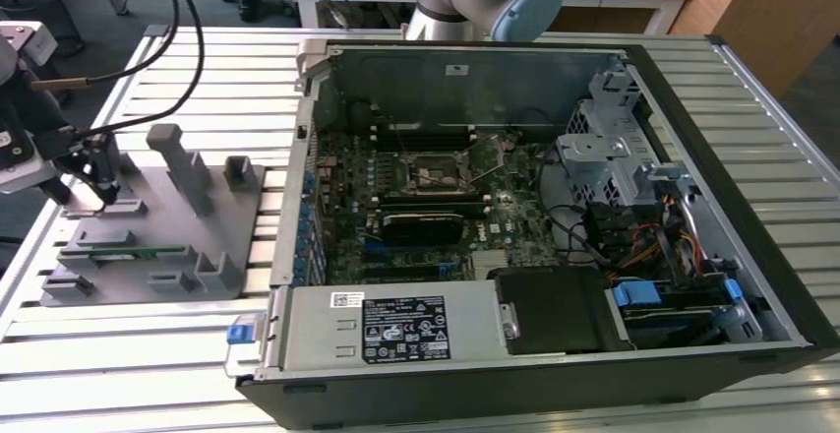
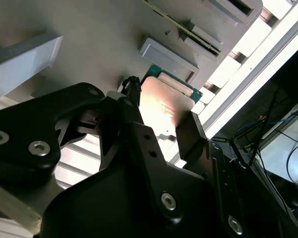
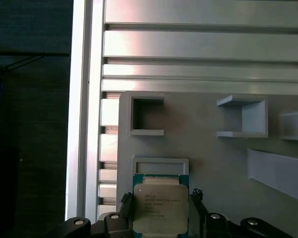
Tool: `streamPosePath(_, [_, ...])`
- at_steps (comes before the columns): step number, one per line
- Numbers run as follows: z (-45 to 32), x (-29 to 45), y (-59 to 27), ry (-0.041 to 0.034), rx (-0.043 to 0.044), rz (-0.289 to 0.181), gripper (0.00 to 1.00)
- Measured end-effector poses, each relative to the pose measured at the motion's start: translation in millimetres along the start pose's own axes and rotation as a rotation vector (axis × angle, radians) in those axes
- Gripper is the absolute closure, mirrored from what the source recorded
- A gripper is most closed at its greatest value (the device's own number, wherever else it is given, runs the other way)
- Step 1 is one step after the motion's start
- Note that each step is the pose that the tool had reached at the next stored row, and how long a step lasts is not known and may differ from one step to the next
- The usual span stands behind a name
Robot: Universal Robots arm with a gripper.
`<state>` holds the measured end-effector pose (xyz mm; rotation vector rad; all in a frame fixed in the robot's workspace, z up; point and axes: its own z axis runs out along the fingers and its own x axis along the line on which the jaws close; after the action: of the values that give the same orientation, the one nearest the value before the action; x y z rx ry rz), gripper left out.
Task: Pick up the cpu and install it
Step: 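Pick up the cpu and move it towards the insertion slot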
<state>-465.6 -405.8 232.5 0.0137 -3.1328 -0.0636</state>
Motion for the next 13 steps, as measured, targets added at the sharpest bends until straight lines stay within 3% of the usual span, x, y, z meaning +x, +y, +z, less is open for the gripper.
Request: streamPosePath(13, [-11.1, 0.3, 0.5, -0.0033, -0.0003, 0.000, 0.47])
